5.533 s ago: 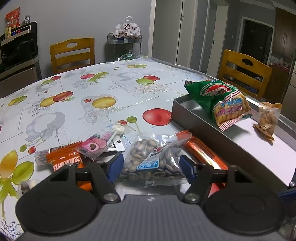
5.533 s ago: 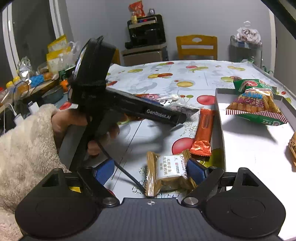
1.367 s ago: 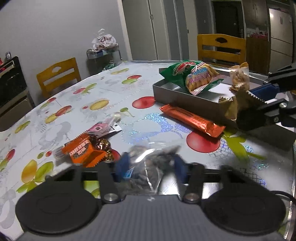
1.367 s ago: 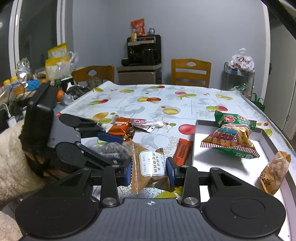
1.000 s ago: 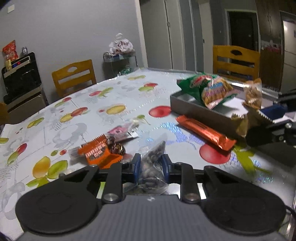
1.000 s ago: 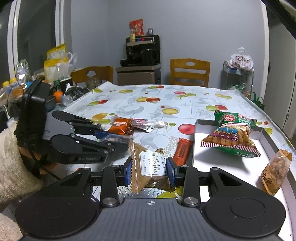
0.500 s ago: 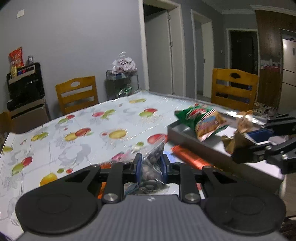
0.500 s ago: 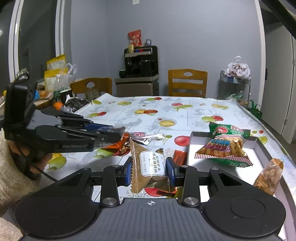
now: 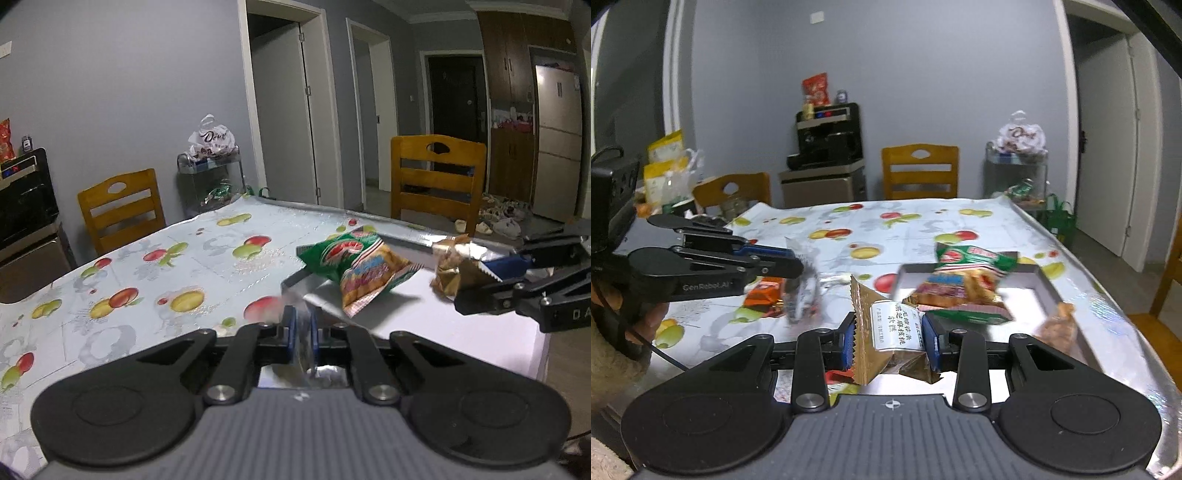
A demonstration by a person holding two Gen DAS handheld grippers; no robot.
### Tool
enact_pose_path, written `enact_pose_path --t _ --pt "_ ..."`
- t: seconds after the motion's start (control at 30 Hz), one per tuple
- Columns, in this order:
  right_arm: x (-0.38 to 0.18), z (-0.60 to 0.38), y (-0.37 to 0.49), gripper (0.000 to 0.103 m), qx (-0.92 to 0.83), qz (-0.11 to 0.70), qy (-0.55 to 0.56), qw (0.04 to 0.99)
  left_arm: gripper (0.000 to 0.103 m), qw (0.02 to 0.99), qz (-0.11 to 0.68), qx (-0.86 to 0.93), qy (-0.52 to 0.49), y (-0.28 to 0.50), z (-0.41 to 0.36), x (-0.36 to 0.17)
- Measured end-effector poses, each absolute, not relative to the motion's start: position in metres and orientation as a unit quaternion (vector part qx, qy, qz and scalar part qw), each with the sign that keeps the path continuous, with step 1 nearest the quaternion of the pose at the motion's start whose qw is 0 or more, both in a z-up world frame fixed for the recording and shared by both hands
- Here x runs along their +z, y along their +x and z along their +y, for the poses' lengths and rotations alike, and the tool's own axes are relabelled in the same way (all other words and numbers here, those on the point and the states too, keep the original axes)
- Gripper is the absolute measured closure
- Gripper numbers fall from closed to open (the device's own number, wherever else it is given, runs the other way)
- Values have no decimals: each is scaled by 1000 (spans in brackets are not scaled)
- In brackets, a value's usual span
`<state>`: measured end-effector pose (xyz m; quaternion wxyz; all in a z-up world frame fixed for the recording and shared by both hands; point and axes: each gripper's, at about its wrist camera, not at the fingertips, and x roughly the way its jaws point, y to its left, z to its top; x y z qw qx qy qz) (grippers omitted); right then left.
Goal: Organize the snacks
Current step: 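Lower the gold-wrapped bar into the tray with the right tool while the left tool carries the seed bag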
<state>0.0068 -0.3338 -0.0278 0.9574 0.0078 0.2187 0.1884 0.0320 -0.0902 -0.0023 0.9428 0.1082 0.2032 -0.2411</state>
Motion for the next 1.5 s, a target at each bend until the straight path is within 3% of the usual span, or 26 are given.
enact_pose_path --t 0.2,0.5,0.57,0.63,0.7,0.73,1.07,1.2,1.27,1.3,1.33,1.5 --pt "-29 -359 6 66 170 215 17 962 102 939 199 -248 129 36 -105 5" --pt "-39 -380 2 66 161 226 25 961 96 912 281 -257 152 45 -114 -26" --pt "-41 -384 1 66 158 228 28 960 73 907 299 -257 146 48 -112 -35" --pt "-42 -386 0 66 156 230 31 960 32 911 302 -249 129 49 -106 -40" --pt "-43 -388 0 66 155 232 34 960 14 915 301 -250 103 50 -98 -41" --pt "-44 -389 1 66 154 233 34 960 12 914 304 -256 86 50 -94 -41" --pt "-43 -386 -1 66 161 232 34 959 10 888 386 -244 50 68 -102 -73" --pt "-44 -385 0 66 160 234 33 958 10 893 377 -239 63 64 -109 -79" --pt "-43 -384 -1 66 160 234 31 958 20 899 364 -232 79 58 -113 -80" --pt "-43 -384 -1 66 159 234 30 959 36 902 353 -236 84 55 -115 -79" --pt "-43 -383 0 66 158 234 30 959 43 901 352 -239 82 55 -115 -77" --pt "-43 -383 0 66 158 233 29 959 50 905 348 -227 91 54 -111 -74"
